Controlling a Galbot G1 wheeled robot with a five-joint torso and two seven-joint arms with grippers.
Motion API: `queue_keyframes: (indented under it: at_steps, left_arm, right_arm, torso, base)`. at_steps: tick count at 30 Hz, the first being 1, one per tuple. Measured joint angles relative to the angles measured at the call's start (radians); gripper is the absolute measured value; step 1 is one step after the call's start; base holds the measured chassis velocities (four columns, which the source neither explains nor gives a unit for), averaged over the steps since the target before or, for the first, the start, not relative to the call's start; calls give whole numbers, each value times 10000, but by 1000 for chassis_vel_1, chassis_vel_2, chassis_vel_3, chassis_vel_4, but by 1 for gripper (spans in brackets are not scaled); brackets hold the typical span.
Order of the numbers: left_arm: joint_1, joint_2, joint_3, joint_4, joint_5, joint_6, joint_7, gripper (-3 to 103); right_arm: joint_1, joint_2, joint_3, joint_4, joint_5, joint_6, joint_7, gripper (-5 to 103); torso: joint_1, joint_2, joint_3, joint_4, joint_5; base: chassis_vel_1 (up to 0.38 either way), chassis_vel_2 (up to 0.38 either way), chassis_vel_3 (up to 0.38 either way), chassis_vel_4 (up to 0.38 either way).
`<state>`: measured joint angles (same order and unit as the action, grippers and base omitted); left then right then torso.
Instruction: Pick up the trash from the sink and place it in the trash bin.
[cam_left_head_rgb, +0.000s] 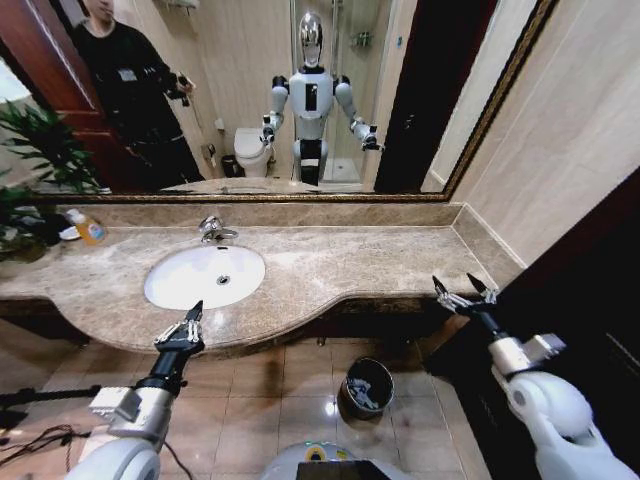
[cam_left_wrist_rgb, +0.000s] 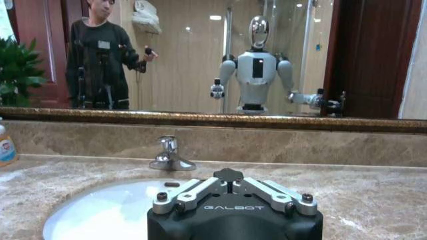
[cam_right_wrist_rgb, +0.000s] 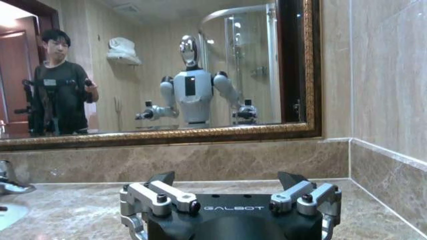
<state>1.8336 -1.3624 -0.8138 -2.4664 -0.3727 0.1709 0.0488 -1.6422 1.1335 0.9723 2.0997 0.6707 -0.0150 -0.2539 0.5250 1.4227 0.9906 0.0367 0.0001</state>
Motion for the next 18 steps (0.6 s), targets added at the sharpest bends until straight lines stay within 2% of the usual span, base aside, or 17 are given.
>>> queue_keyframes:
  at_steps: [18]
  left_arm:
    - [0,0,0,0,0,0,0,0]
  right_arm:
    - [-223,197,-88,632,-522,-286,393,100]
  torso:
    - [0,0,0,1,-1]
  base:
    - [0,0,0,0]
